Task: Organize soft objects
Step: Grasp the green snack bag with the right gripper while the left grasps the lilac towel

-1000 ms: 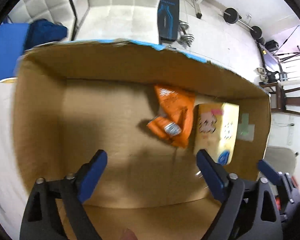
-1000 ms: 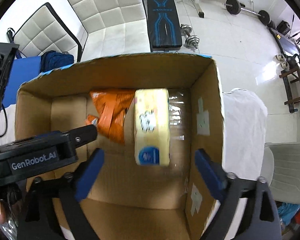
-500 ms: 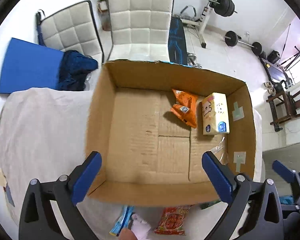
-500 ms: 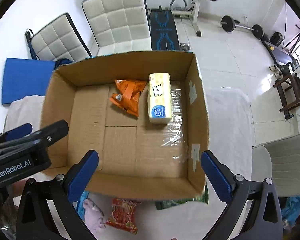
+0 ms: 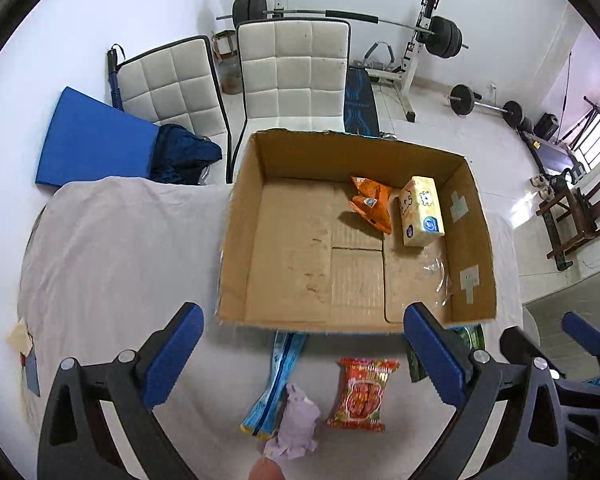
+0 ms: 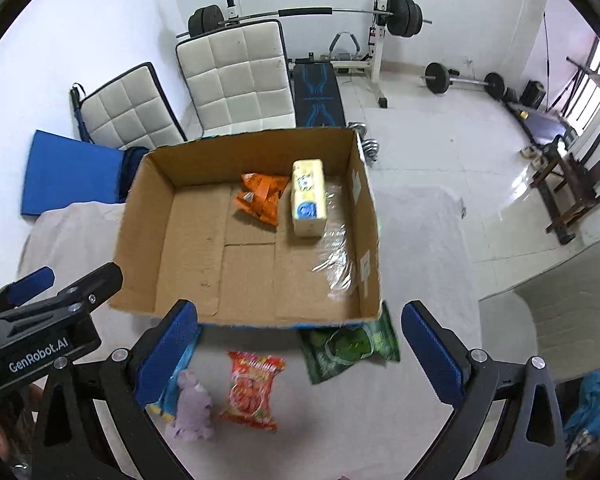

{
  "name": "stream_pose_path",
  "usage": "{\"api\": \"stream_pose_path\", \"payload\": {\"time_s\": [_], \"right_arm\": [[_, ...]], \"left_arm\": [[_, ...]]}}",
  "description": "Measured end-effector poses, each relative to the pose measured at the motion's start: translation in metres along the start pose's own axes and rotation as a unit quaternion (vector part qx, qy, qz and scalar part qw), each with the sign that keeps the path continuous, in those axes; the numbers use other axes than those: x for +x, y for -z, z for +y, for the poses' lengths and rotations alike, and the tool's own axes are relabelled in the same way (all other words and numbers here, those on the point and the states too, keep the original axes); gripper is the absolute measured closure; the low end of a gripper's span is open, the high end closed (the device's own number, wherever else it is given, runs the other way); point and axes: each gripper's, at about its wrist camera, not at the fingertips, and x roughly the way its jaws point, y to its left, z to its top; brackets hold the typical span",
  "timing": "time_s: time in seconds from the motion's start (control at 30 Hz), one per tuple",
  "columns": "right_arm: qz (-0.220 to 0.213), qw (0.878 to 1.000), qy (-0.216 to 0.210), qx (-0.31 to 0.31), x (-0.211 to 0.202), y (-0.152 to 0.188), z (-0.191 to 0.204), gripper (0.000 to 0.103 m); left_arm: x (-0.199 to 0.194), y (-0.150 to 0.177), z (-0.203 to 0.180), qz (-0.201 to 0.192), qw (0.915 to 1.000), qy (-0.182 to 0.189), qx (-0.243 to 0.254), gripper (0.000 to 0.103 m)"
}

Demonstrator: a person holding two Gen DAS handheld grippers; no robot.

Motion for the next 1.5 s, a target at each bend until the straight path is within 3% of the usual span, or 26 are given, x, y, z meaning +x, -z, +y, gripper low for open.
{"api": "stream_pose_path", "payload": {"time_s": [0.1,0.2,0.43,0.63,0.8,0.87,0.9,1.07,1.13,1.23,1.3,1.37,1.5], "right_arm": [[0.025,1.000,-0.011,0.005,0.006,0.017,-0.005,0.000],[0.061,0.998,-0.011,0.011,0.026,0.038,-0.014,0.000],[0.124,0.991,0.010,0.057,0.097,0.065,-0.048,0.000],[0.175,0.968,-0.022,0.178,0.161,0.072,-0.079,0.001],[0.186,0.950,-0.028,0.248,0.200,0.079,-0.091,0.022],[0.196,0.949,-0.014,0.247,0.211,0.083,-0.092,0.046],[0.191,0.950,-0.020,0.246,0.212,0.085,-0.093,0.046],[0.208,0.967,-0.010,0.146,0.197,0.099,-0.096,0.066],[0.223,0.968,0.002,0.115,0.190,0.106,-0.102,0.068],[0.228,0.969,0.014,0.098,0.178,0.110,-0.114,0.067],[0.218,0.970,0.013,0.111,0.170,0.108,-0.118,0.055],[0.212,0.967,-0.002,0.143,0.169,0.105,-0.121,0.018],[0.214,0.942,-0.044,0.255,0.187,0.103,-0.130,0.015]], "left_arm": [[0.001,0.016,0.009,0.011,0.9999,-0.009,-0.001,0.000],[0.018,0.036,0.022,0.047,0.9985,-0.026,-0.004,0.000],[0.106,0.076,0.039,0.142,0.9882,-0.052,-0.021,0.000],[0.169,0.099,0.043,0.210,0.9756,-0.046,-0.045,0.000],[0.184,0.104,0.051,0.221,0.9722,-0.053,-0.057,0.000],[0.183,0.106,0.054,0.222,0.9717,-0.054,-0.061,0.000],[0.183,0.108,0.055,0.223,0.9714,-0.054,-0.060,0.000],[0.172,0.119,0.057,0.225,0.9714,-0.042,-0.064,0.000],[0.165,0.122,0.047,0.226,0.9714,-0.023,-0.069,0.000],[0.158,0.123,0.019,0.227,0.9727,0.000,-0.050,0.000],[0.158,0.123,-0.003,0.227,0.9735,0.007,-0.029,0.000],[0.160,0.123,-0.020,0.231,0.9728,0.008,-0.018,0.000],[0.166,0.125,-0.050,0.241,0.9705,0.004,0.007,0.000]]}}
